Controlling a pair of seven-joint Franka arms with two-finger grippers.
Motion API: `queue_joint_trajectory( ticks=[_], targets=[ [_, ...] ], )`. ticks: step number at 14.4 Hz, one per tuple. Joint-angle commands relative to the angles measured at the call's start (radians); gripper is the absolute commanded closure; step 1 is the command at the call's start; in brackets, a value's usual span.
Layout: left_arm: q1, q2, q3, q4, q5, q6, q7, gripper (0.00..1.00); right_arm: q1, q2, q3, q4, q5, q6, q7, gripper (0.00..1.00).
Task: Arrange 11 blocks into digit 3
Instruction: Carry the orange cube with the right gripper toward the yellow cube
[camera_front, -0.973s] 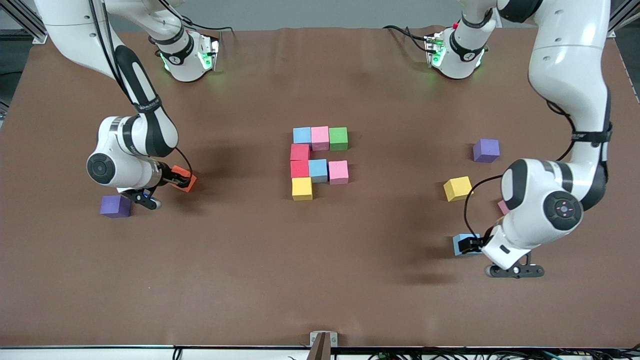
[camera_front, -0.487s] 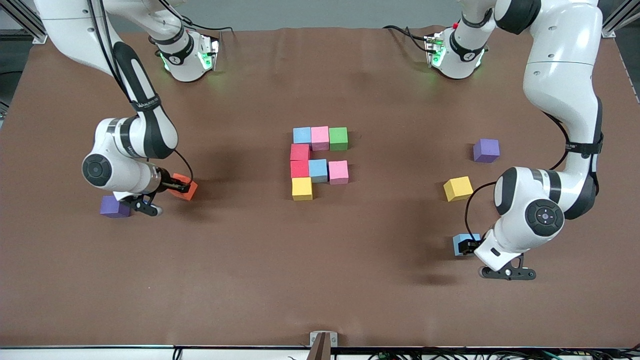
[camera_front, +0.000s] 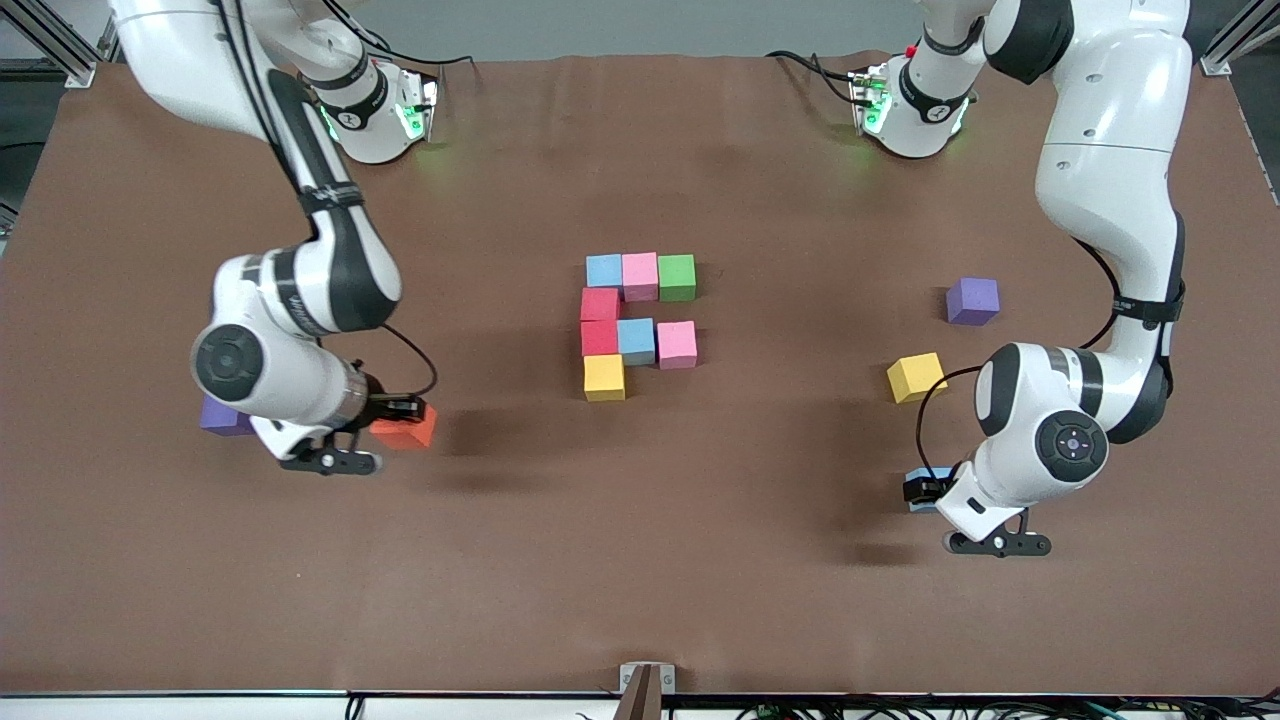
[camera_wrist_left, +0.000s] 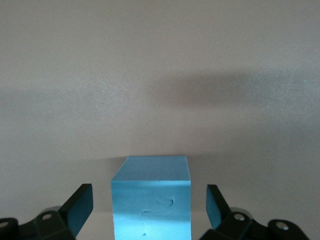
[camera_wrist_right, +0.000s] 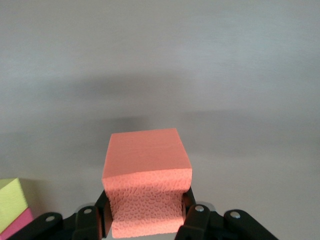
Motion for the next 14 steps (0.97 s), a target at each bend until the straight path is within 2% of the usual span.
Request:
queue_joint_trajectory(
  ticks=[1, 2, 3, 5, 7, 10, 14],
  targets=[
    [-0.001, 0.016, -0.003, -0.001, -0.021, 0.006, -0.004, 0.06, 0.06, 0.177, -0.009, 0.28, -0.017, -0.133, -0.012, 0.51],
    [-0.001, 0.017, -0.003, -0.005, -0.021, 0.008, -0.005, 0.16, 0.072, 0.207, -0.009, 0.332, -0.017, -0.154, -0.013, 0.51],
    [-0.001, 0.016, -0.003, -0.008, -0.03, 0.006, -0.007, 0.33, 0.083, 0.231, -0.009, 0.369, -0.017, -0.17, -0.013, 0.51],
    [-0.002, 0.01, -0.003, -0.012, -0.064, 0.005, -0.008, 0.58, 0.106, 0.255, -0.007, 0.406, -0.015, -0.171, -0.013, 0.51],
    [-0.007, 0.0, -0.003, -0.007, -0.065, 0.002, -0.025, 0.75, 0.125, 0.275, -0.007, 0.428, -0.012, -0.162, -0.002, 0.51],
    [-0.007, -0.049, -0.005, -0.005, -0.065, -0.007, -0.063, 0.87, 0.157, 0.295, 0.0, 0.431, 0.009, -0.136, 0.094, 0.51],
    [-0.013, -0.119, -0.008, -0.007, -0.065, -0.041, -0.105, 0.88, 0.207, 0.326, 0.016, 0.434, 0.011, -0.093, 0.2, 0.51]
  ],
)
